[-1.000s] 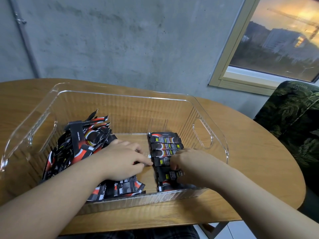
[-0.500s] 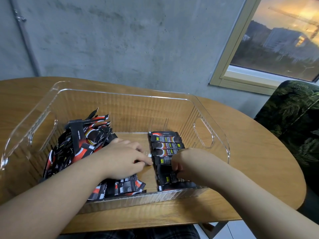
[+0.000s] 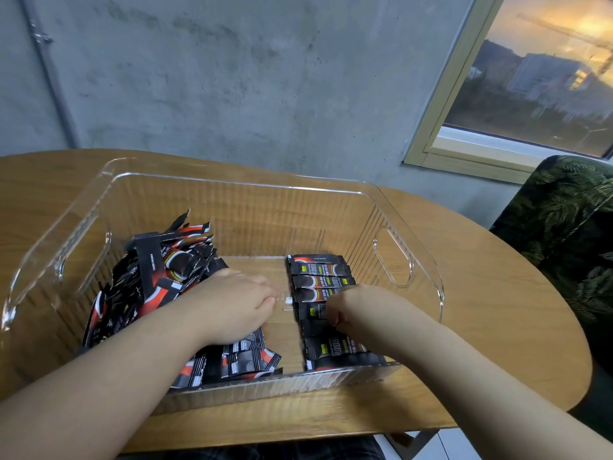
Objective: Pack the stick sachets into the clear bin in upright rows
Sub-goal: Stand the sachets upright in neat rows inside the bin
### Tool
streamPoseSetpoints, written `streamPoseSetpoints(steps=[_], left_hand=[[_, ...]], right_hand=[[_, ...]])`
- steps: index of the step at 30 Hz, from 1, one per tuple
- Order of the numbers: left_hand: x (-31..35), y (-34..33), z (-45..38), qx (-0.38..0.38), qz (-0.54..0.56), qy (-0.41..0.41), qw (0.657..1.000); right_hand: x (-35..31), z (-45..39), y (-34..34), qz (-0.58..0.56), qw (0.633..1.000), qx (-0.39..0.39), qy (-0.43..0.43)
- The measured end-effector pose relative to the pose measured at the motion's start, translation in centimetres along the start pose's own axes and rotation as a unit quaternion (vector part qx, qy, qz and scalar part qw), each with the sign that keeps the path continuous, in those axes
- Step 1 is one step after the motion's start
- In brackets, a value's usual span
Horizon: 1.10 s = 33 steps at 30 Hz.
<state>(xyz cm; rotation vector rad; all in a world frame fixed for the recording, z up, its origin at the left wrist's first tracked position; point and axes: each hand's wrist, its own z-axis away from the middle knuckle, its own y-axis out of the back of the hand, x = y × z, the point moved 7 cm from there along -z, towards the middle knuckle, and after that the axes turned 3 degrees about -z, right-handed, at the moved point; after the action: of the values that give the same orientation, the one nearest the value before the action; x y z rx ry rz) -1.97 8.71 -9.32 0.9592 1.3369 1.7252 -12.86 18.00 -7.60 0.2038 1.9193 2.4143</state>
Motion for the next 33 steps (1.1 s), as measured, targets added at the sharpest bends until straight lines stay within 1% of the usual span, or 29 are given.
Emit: streamPoseSetpoints(steps=[5,7,10,12,16,18,21,25,30,33], left_hand=[[-0.2,-0.1,-0.1,0.004,0.002,0.001,1.0],[-0.3,0.2,-0.1,0.018,0.014,0.004,1.0],[-1.4,0.0,-0.2,0.034,0.088,0.042,0.995],[-2.2,-0.2,-0.2,0.05,0.123,0.067,0.989],[-2.6,0.0,-0.2,0.08,0.14,0.084,0.983],[-2.5,0.1,-0.1,0.091,0.149,0.081,0.981],[-2.5,0.1,-0.1,0.091,0.155,0.078,0.981],[-2.5,0.2,-0.1,0.093,0.141,0.076,0.983],[-2.2,0.4,-0.1,0.077,0.147,0.071,0.984],[-1.4,0.9,0.3,0.058,0.124,0.059,0.989]], right_hand=[[-0.2,0.0,0.7,-0.012,1.0,0.018,0.004],[-0.7,0.1,1.8,-0.05,0.998,0.045,0.015],[-2.0,-0.1,2.9,-0.135,0.989,0.055,0.035],[-3.3,-0.8,2.5,-0.204,0.978,0.025,0.042],[-5.0,-1.8,1.0,-0.314,0.949,-0.018,0.018],[-5.2,-2.2,0.6,-0.351,0.936,-0.02,0.003],[-4.9,-2.9,0.6,-0.403,0.915,0.001,-0.03],[-5.0,-3.7,0.8,-0.424,0.905,0.002,-0.04],[-3.1,-3.1,1.4,-0.379,0.923,-0.007,-0.058],[-1.0,-2.0,2.8,-0.325,0.943,0.004,-0.066]])
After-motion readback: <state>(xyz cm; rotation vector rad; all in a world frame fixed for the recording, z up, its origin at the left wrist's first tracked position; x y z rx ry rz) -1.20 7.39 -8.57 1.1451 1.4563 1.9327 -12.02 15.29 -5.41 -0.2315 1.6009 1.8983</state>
